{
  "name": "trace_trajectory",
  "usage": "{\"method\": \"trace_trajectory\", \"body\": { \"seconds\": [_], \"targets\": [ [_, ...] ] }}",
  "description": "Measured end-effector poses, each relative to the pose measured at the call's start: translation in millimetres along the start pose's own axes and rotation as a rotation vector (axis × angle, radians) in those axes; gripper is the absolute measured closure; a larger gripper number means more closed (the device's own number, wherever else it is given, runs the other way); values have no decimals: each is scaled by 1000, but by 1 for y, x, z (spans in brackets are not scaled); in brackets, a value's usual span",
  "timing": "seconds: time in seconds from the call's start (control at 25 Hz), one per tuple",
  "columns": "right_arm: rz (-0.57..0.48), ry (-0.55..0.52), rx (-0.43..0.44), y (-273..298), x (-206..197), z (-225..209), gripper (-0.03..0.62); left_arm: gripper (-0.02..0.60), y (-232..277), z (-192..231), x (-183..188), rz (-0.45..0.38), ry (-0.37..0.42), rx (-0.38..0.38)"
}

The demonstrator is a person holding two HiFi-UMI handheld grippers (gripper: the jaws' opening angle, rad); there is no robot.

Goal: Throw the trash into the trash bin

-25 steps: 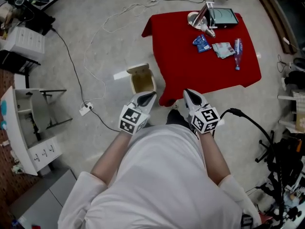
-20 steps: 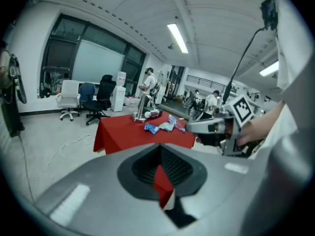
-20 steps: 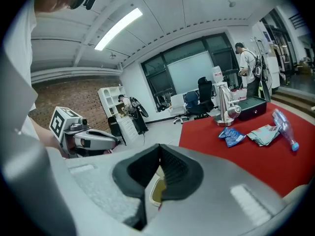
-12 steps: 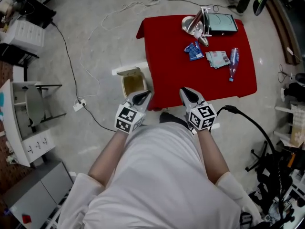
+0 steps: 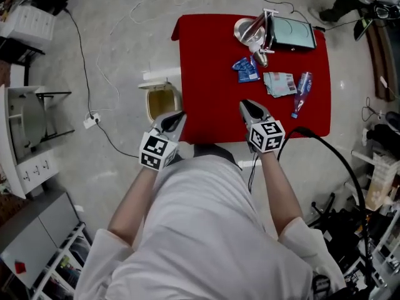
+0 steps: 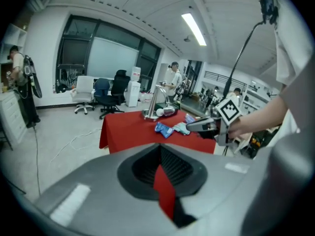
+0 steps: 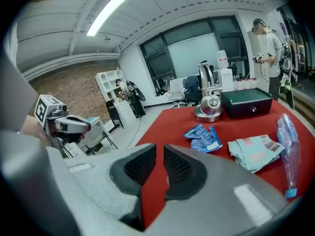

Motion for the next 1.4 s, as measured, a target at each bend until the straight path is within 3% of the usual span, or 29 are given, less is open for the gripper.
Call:
{"method": "trace_trajectory", "body": {
  "seconds": [0.4, 0.68, 0.88, 1.0, 1.04, 1.12, 1.4],
  "targets": [
    [109, 22, -71, 39, 10, -88, 511, 577, 45, 8, 7, 31, -48, 39],
    [208, 61, -147, 68, 1, -139, 458, 577, 74, 6, -6, 172, -103, 21],
    [261, 120, -166, 91, -4, -164, 396, 577, 73, 12, -13, 172, -127, 50],
    [316, 126, -179, 102, -10, -170, 392, 577, 68, 17, -20, 178, -141, 68],
    [331, 113, -188, 104, -12, -171, 405, 577, 66, 19, -22, 180, -144, 72],
    [333, 92, -193, 105, -14, -169, 579, 577, 62, 22, -24, 177, -151, 79],
    [280, 52, -144, 94, -6, -136, 592, 577, 46, 34, -40, 164, -181, 87]
  ]
}}
Point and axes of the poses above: the fingertips, and each gripper's own axes: y forward along the fingers, z to its left, x out of its top, the point moved 3 cm from there along -y, backward along the fingers, and after that the axes turned 11 degrees about z, right-handed, at the moved point
